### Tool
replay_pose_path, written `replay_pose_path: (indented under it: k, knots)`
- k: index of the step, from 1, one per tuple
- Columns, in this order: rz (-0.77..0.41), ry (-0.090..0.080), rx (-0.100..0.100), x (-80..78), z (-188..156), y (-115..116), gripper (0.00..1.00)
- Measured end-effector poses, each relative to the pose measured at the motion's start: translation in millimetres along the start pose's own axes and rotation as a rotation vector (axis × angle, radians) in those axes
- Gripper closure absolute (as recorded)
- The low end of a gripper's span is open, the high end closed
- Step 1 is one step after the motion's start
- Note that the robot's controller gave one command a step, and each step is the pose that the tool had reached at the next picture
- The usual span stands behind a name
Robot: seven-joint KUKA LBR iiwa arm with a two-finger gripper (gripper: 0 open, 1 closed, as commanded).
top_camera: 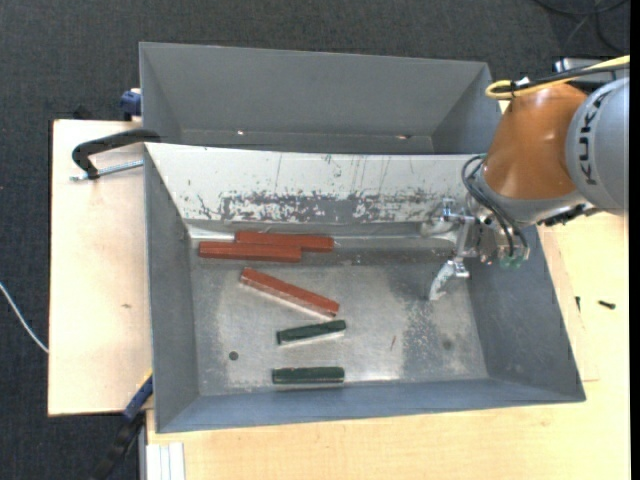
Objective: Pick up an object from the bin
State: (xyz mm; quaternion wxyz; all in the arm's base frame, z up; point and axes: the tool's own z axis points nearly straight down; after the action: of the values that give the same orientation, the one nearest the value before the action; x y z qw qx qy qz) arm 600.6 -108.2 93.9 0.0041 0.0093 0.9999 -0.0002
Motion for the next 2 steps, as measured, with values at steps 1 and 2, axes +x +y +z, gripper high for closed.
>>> replay_pose_path:
  k: [1,2]
  knots:
    - [-0.01,0.012,0.0,8.8,5,43,0.0]
    - [-0.007,0.006,-0.005,5.8,2,84,0.0]
